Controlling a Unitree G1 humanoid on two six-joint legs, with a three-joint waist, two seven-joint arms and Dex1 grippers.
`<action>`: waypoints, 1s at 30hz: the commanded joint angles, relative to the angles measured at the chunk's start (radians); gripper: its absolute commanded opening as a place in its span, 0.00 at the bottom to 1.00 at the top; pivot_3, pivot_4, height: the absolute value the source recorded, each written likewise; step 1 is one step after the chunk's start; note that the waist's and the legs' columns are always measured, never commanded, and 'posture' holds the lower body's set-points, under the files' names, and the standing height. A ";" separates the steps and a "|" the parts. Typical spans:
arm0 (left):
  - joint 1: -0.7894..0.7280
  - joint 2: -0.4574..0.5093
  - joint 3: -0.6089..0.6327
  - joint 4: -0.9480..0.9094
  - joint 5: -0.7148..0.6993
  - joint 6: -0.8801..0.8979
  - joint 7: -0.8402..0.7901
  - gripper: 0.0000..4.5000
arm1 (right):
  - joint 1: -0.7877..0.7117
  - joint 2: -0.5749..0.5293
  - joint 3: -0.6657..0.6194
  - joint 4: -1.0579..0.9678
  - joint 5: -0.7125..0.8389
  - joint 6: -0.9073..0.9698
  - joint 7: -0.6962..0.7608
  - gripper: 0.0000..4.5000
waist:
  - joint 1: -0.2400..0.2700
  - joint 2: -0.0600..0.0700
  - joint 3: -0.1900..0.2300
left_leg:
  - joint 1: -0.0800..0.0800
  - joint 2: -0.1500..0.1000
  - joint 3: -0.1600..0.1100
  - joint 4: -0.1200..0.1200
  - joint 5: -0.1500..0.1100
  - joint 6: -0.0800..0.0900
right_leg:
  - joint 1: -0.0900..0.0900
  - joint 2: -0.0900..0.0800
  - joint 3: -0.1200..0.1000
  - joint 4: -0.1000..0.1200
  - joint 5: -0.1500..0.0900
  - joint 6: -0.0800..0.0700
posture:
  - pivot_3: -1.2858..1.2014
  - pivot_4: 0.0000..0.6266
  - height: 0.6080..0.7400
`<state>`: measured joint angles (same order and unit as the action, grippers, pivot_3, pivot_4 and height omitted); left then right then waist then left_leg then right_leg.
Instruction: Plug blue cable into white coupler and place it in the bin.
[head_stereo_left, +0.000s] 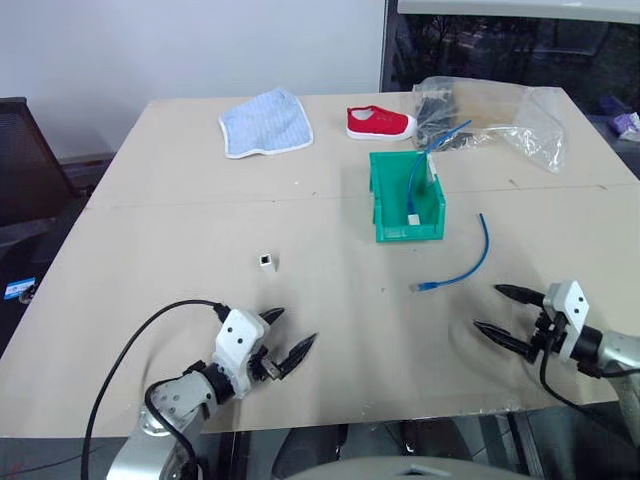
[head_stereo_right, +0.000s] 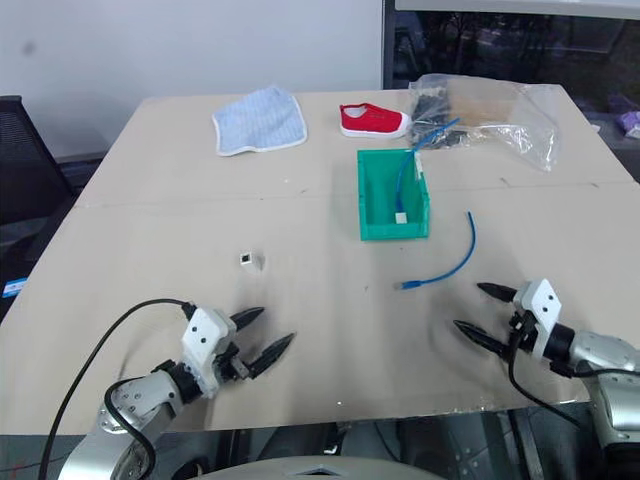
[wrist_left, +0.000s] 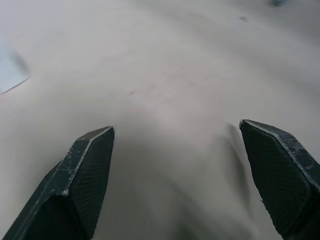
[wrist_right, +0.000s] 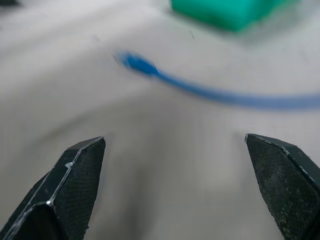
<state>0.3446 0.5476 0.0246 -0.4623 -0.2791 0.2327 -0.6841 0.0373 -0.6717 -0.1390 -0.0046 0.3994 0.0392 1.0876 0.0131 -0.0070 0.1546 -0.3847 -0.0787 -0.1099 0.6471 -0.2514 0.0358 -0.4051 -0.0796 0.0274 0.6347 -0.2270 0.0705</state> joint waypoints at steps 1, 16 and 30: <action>-0.059 0.049 -0.008 -0.024 -0.026 -0.001 -0.072 0.92 | -0.081 -0.019 0.061 -0.037 -0.022 0.025 0.028 0.98 | 0.000 0.000 0.000 | 0.000 0.000 0.000 0.000 0.000 0.000 | 0.000 0.000 0.000 0.000 0.000 0.000 | 0.52 0.24 1.00; -0.327 0.227 -0.037 -0.013 -0.159 0.102 -0.353 0.92 | -0.425 0.022 0.333 0.216 -0.220 0.002 0.110 0.54 | -0.004 0.001 0.002 | -0.008 0.000 -0.001 0.000 0.002 -0.004 | -0.007 0.002 -0.001 -0.003 0.003 0.003 | 0.52 0.24 1.00; -0.365 0.227 -0.029 0.042 -0.139 0.091 -0.367 0.92 | -0.567 0.152 0.409 0.270 -0.266 -0.010 0.133 0.01 | -0.024 0.001 0.002 | -0.007 0.000 -0.002 0.000 0.001 -0.001 | -0.007 0.002 -0.001 0.000 0.004 0.002 | 0.52 0.24 1.00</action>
<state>0.0018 0.7620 -0.0164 -0.4169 -0.4140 0.3249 -1.0476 -0.4926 -0.5440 0.2532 0.2743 0.1377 0.0319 1.2144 -0.0111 -0.0057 0.1569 -0.3916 -0.0783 -0.1117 0.6476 -0.2503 0.0346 -0.4122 -0.0775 0.0261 0.6346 -0.2229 0.0726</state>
